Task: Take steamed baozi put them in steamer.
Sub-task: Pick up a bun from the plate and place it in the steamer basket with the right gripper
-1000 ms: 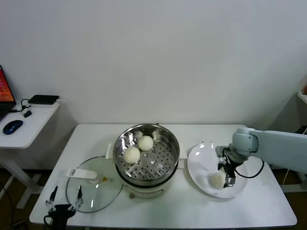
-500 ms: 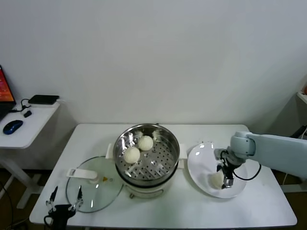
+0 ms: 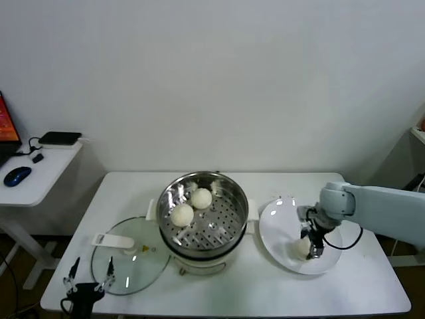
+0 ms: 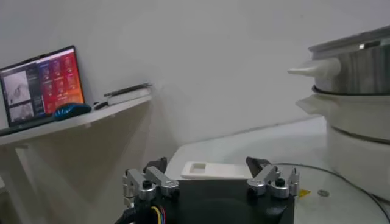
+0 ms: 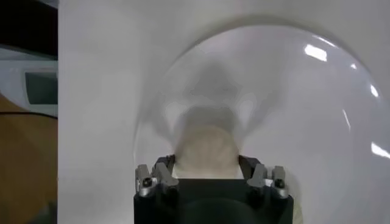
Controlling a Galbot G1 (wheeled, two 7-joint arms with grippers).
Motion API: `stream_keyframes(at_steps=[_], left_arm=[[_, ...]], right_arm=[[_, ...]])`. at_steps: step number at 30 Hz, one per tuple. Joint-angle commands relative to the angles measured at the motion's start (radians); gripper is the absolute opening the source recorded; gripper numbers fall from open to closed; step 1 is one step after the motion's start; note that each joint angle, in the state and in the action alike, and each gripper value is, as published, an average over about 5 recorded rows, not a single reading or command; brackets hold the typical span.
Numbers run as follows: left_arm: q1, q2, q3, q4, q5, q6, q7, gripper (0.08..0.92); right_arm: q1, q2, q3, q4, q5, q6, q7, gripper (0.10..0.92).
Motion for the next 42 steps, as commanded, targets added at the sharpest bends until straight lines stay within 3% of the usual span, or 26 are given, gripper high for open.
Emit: stream_keyframes(at_steps=[1,7,15,24,33,42], left_arm=[[0.005,-0.043,0.003,-0.010,0.002,0.002,0.001,0.823],[0.011,-0.043,0.001,-0.020,0.000,0.004,0.001,0.823],[0.013,-0.048,0.002,-0.023,0.002,0.006,0.001,0.823],[0.015,-0.049,-0.003,-0.026,-0.001,0.005,0.001,0.823],[0.010,-0.049,-0.002,-0.013,-0.001,0.003,0.001,0.823],[0.008,-0.049,-0.001,-0.006,0.001,0.000,0.001,0.823]], right_arm=[[0.368,0.068,-0.178,0.073,0.091,0.080,-0.065,0.704],[0.575,0.172,-0.197,0.082,0.125,0.189,-0.142,0.703],[0.685,0.293,-0.039,0.233,0.133,0.326,-0.149,0.704],[0.618,0.451,0.077,0.295,-0.044,0.496,-0.109,0.704],[0.429,0.584,0.028,0.266,-0.166,0.493,-0.069,0.704],[0.275,0.685,0.037,0.131,-0.236,0.471,-0.052,0.704]])
